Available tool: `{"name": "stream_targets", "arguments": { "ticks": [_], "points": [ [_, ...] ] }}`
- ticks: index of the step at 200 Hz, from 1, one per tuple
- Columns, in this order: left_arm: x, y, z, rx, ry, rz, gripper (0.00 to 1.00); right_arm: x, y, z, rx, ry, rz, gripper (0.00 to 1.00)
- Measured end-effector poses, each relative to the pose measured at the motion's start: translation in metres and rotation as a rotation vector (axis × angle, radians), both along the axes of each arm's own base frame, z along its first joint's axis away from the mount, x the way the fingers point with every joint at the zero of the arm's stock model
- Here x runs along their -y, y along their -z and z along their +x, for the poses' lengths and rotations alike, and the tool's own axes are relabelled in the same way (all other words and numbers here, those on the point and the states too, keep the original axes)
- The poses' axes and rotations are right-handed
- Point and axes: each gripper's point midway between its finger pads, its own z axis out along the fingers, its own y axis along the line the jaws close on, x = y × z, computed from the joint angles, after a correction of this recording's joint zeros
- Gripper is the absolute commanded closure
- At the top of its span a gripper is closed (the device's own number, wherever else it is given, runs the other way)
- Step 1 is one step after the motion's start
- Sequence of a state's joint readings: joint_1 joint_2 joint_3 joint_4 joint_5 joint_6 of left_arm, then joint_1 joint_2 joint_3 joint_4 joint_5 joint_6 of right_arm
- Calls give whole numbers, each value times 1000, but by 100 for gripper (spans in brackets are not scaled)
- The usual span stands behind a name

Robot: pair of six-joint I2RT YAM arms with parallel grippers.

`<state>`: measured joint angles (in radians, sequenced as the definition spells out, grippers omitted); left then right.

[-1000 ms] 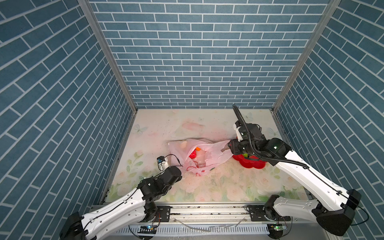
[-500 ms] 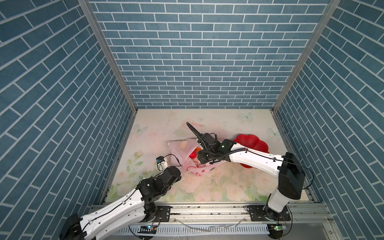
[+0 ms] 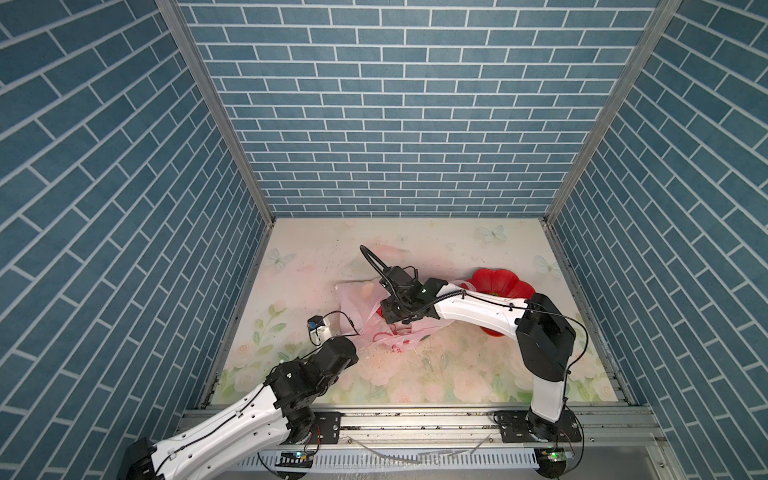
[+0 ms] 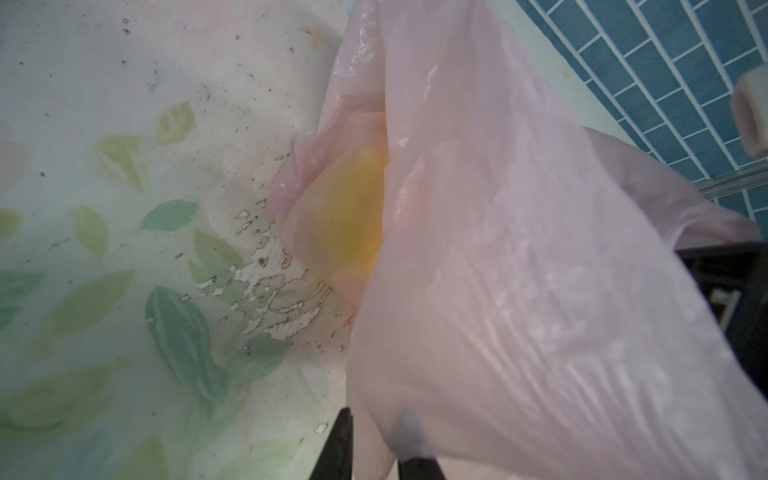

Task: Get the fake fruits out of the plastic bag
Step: 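Reach the right gripper into the pink bag mouth toward the red apple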

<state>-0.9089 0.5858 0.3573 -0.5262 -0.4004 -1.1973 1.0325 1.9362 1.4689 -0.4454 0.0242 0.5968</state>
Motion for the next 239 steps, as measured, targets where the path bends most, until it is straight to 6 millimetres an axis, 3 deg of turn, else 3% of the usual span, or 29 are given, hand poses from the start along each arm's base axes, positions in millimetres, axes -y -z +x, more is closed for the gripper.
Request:
{"name": "stream_targets", "arguments": {
  "ticks": [76, 122, 169, 239],
  "points": [
    [-6, 20, -10, -51, 6, 13, 79, -17, -2, 16, 26, 48, 33, 16],
    [-6, 27, -14, -68, 14, 13, 79, -21, 5, 23, 30, 77, 26, 4],
    [-6, 27, -15, -66, 16, 3, 79, -22, 17, 27, 23, 87, 7, 2],
    [-7, 32, -17, -74, 17, 2, 79, -20, 38, 32, -5, 119, -14, 11]
  ]
}}
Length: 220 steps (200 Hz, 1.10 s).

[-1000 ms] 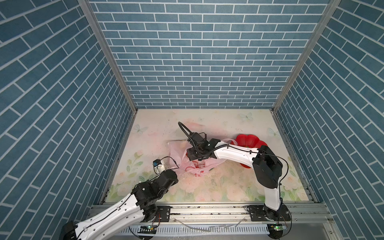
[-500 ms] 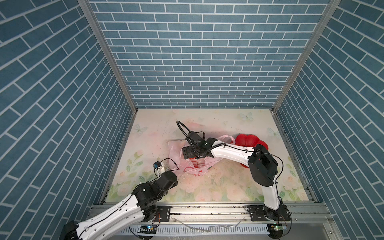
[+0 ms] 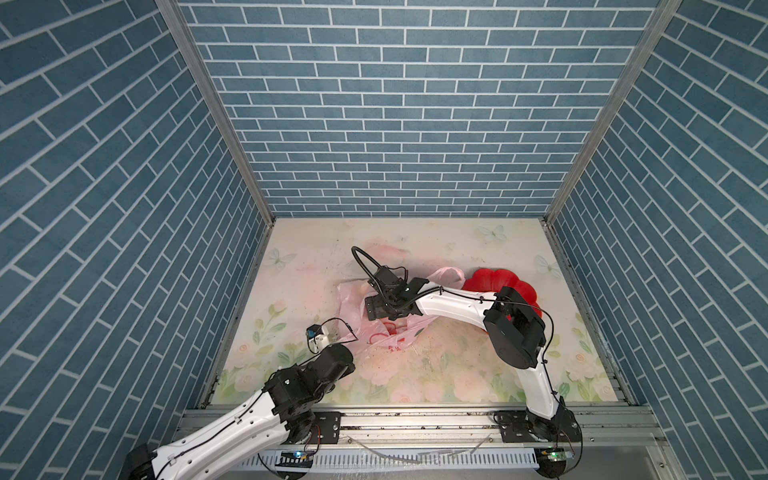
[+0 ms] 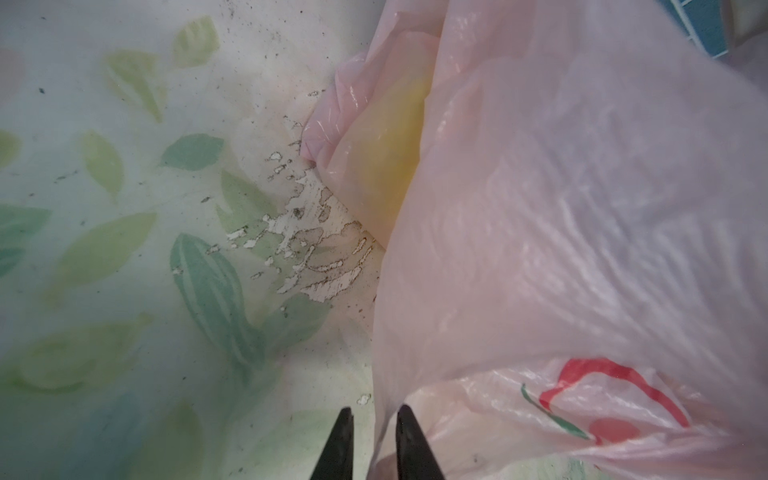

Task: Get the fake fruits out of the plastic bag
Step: 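Reach the right gripper into the pink bag mouth toward the red apple, then close the right gripper on the red apple and lift it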

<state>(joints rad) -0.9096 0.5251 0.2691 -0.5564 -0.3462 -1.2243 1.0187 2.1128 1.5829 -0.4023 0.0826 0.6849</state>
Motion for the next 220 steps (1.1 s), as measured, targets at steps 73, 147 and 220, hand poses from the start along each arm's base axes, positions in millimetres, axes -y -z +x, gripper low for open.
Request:
{"name": "stream_targets", "arguments": {
  "ticks": [73, 147, 220],
  "points": [
    [-1, 1, -1, -2, -8, -7, 78, -3, 2, 7, -1, 14, 20, 23],
    [-2, 2, -1, -4, -19, -7, 79, -4, 2, 8, -3, 22, 29, 44],
    [-2, 7, 3, -15, -27, 29, 79, 0, -19, 4, 10, 14, 57, 51]
  ]
}}
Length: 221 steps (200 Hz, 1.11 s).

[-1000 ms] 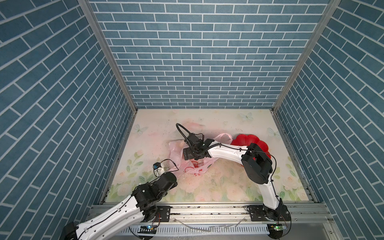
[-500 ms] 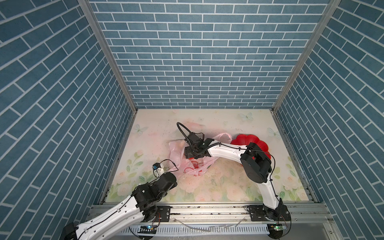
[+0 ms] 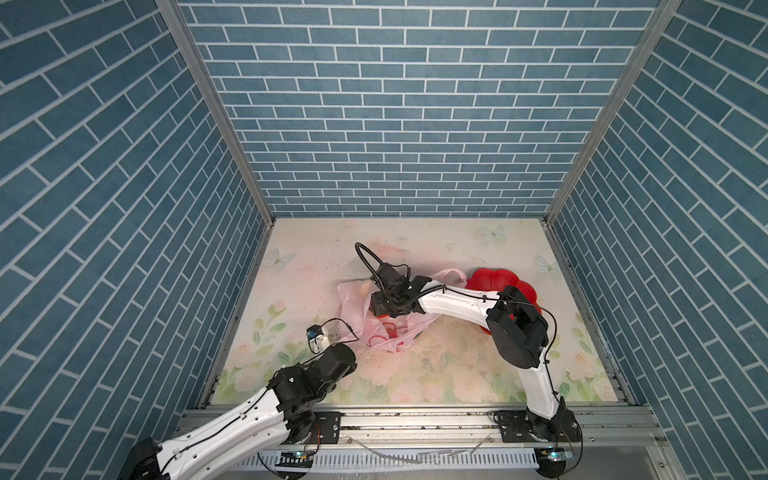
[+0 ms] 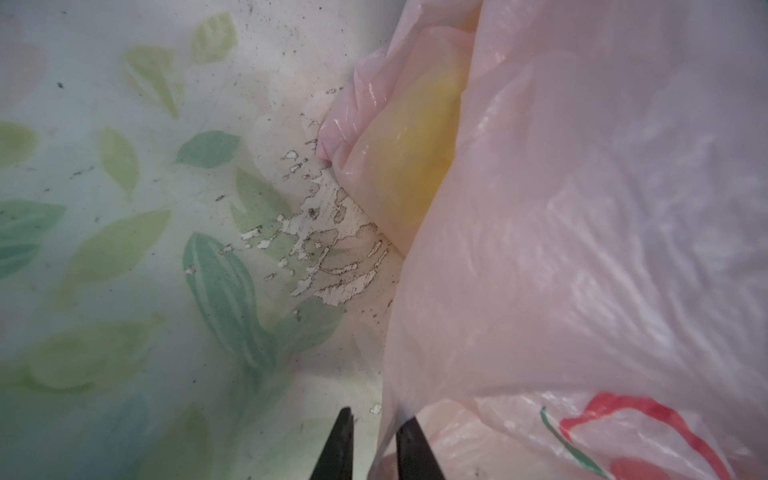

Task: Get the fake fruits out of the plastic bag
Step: 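Close the right gripper on the red apple and lift it, then carry the red apple out of the bag over the red plate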

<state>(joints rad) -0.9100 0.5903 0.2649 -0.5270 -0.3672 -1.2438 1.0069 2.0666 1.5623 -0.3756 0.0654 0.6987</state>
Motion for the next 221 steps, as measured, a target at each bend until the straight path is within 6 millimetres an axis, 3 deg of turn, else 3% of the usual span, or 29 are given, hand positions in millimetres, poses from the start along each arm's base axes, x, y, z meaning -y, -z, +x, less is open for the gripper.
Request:
{"name": "stream_targets", "arguments": {
  "ticks": [33, 69, 115, 221],
  "points": [
    [4, -11, 6, 21, -2, 0, 79, 6, -27, -4, 26, -7, 35, 53],
    [9, -25, 13, 59, -6, -14, 79, 14, -40, -11, 37, -26, 44, 54],
    [12, -28, 19, 65, -4, 11, 78, 28, -50, -24, 16, -40, 39, 55],
    [23, -38, 29, 100, 13, 11, 78, 52, -101, -48, 39, -96, 67, 57]
  ]
}}
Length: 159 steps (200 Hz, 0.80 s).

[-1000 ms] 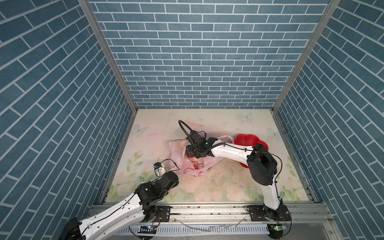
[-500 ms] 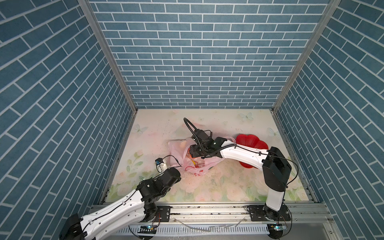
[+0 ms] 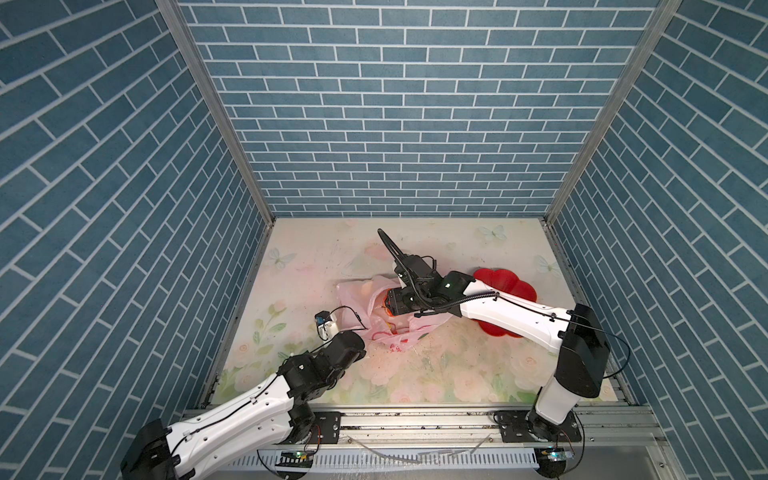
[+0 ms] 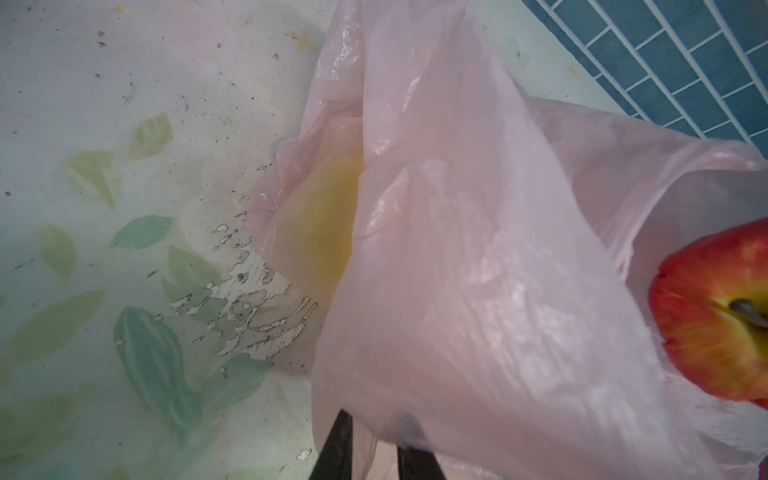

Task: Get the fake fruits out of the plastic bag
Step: 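Carry the red apple out of the bag over the red plate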

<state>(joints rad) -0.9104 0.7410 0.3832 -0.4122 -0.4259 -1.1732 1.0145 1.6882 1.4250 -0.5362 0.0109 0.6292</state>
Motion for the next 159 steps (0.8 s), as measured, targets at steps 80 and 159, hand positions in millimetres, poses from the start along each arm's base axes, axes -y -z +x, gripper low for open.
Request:
{"name": "stream_targets", "arguments": {
  "ticks": [80, 159],
  "points": [
    [1, -2, 1, 7, 2, -5, 78, 55, -55, 9, 98, 67, -5, 58],
    [2, -1, 1, 6, 3, -4, 77, 205, -94, 52, 221, 413, -46, 66]
  ]
}}
